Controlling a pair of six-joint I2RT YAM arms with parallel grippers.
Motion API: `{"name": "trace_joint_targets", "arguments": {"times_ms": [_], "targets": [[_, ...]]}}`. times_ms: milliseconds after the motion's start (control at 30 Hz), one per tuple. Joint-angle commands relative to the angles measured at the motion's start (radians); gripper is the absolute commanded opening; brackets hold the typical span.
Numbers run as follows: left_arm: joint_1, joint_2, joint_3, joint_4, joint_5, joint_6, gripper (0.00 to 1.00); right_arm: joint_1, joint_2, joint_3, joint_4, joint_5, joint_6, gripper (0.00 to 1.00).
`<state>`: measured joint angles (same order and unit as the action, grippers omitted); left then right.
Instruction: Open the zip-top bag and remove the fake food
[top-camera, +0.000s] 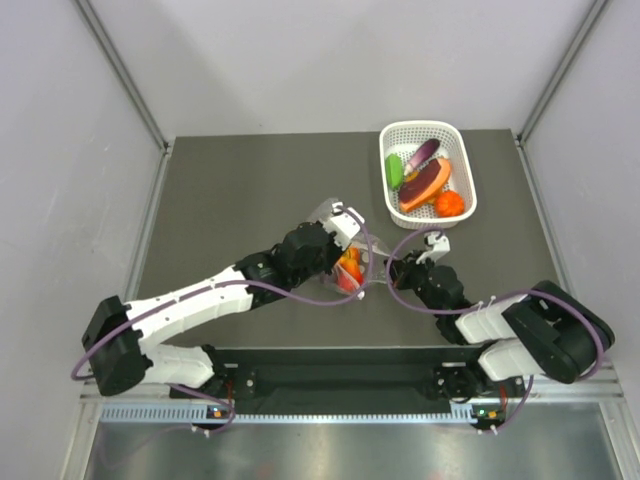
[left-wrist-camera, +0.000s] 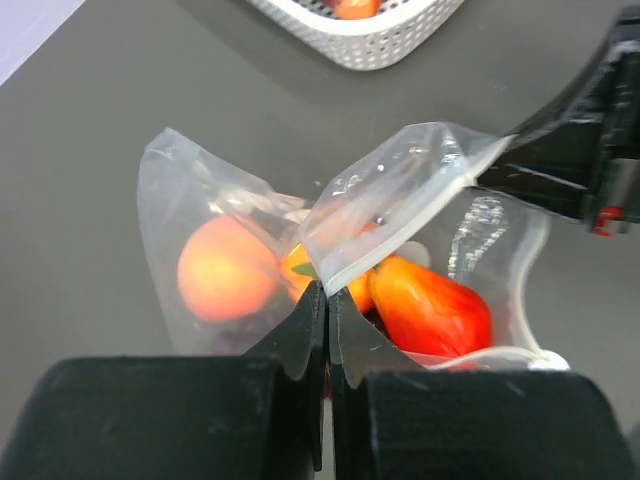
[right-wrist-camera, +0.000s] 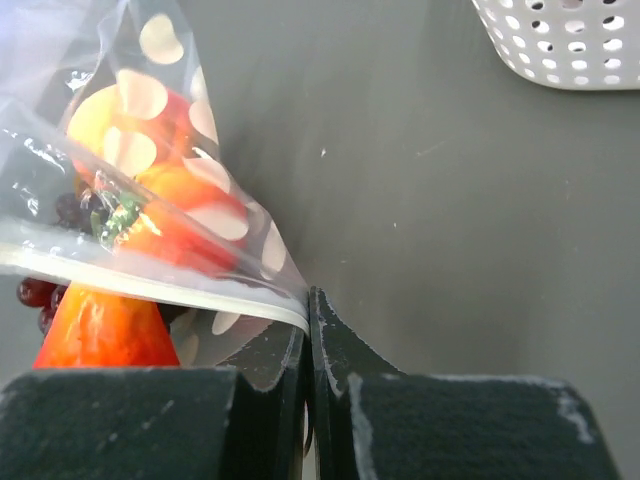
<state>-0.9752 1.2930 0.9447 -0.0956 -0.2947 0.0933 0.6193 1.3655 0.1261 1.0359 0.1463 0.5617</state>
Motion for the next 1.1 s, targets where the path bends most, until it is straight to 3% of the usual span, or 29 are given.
{"name": "trace_joint_targets", "arguments": {"times_ms": [0, 267, 300, 367, 400, 567, 833, 967, 1067], "targets": [[0.004, -0.096, 0.011, 0.014, 0.034, -0.030, 0.00, 0.003, 0.021, -0.005, 0.036, 0.081, -0.003, 0.00], [0.004, 0.029, -0.040, 0.118, 0.060, -0.056, 0.00, 0.005, -0.009, 0.009, 0.010, 0.032, -0.052, 0.00], [0.004, 0.067, -0.040, 0.132, 0.060, -0.058, 0.00, 0.005, -0.025, 0.007, 0.001, 0.021, -0.066, 0.04], [0.004, 0.107, -0.037, 0.169, 0.072, -0.055, 0.00, 0.007, -0.075, 0.009, -0.033, -0.022, -0.092, 0.23], [0.006, 0.141, -0.027, 0.175, 0.072, -0.053, 0.00, 0.008, -0.095, 0.009, -0.055, -0.027, -0.115, 0.44], [0.021, 0.215, 0.017, 0.198, 0.078, -0.044, 0.00, 0.014, -0.314, -0.006, -0.244, 0.028, -0.164, 0.66], [0.078, 0.227, 0.046, 0.220, 0.152, -0.058, 0.00, 0.048, -0.738, -0.025, -0.462, -0.056, -0.278, 0.67], [0.081, 0.198, 0.023, 0.238, 0.167, -0.069, 0.00, 0.063, -0.737, -0.023, -0.445, -0.177, -0.266, 0.65], [0.082, 0.180, -0.007, 0.263, 0.170, -0.076, 0.00, 0.094, -0.639, 0.000, -0.402, -0.218, -0.272, 0.64]]}}
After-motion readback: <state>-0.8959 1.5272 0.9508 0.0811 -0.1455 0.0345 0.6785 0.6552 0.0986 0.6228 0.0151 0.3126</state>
